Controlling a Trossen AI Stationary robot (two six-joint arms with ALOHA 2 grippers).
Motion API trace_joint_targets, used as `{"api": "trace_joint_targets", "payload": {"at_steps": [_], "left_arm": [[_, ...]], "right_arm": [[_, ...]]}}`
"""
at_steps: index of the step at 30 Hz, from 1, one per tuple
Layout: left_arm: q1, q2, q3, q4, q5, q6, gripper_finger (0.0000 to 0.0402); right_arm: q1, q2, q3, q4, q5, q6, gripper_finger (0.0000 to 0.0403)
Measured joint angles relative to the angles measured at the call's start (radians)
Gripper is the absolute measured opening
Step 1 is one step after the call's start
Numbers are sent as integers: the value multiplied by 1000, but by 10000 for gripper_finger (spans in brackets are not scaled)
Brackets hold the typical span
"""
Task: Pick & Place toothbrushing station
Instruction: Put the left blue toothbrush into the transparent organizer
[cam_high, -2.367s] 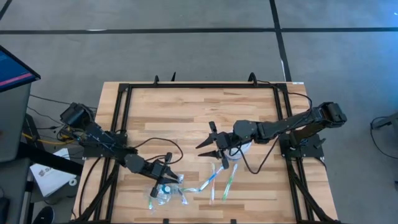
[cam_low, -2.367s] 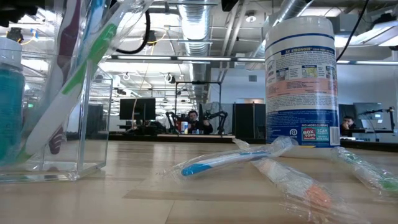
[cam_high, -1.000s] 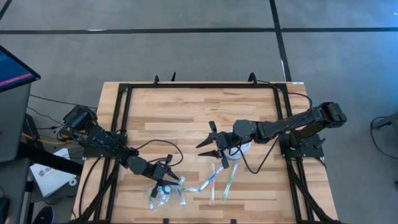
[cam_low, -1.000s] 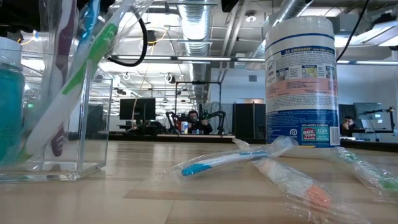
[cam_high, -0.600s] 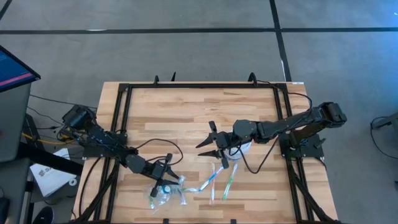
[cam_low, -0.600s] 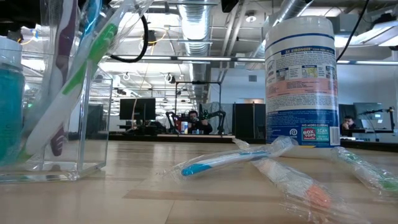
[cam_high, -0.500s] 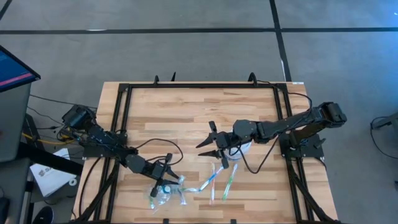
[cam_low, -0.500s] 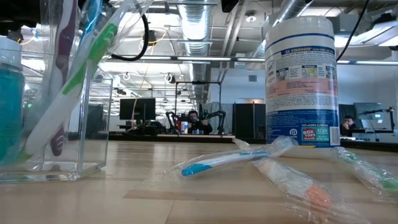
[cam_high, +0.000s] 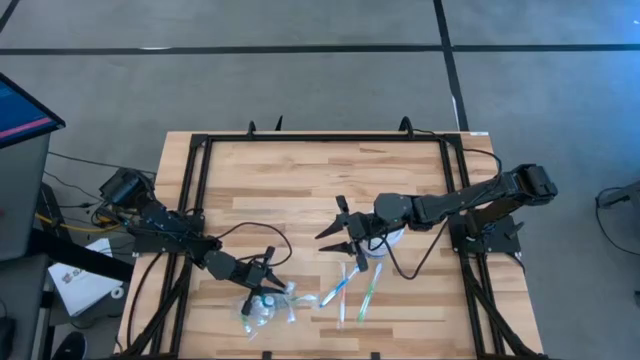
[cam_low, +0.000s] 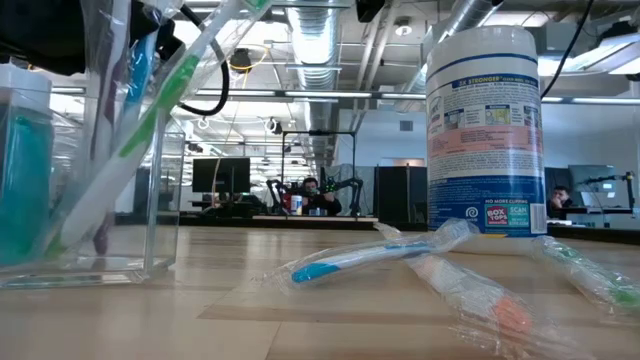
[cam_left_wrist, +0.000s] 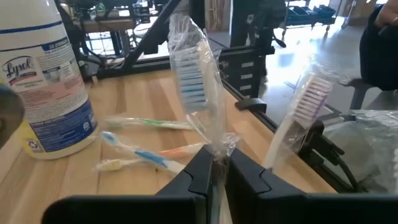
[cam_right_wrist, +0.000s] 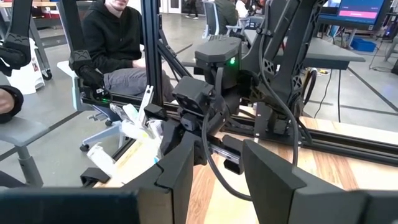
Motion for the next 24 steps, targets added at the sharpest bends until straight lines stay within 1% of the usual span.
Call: {"api": "trace_joint_targets", "payload": {"at_steps": [12, 17, 24], "left_arm": [[0, 0, 0, -2, 3, 0, 25], [0, 0, 0, -3, 3, 1, 42], [0, 1, -1, -3, -5, 1, 75]], "right_arm": [[0, 0, 0, 0, 0, 0, 129], [0, 0, 0, -5, 0, 0, 129], [0, 0, 0, -15, 0, 0, 129]]}}
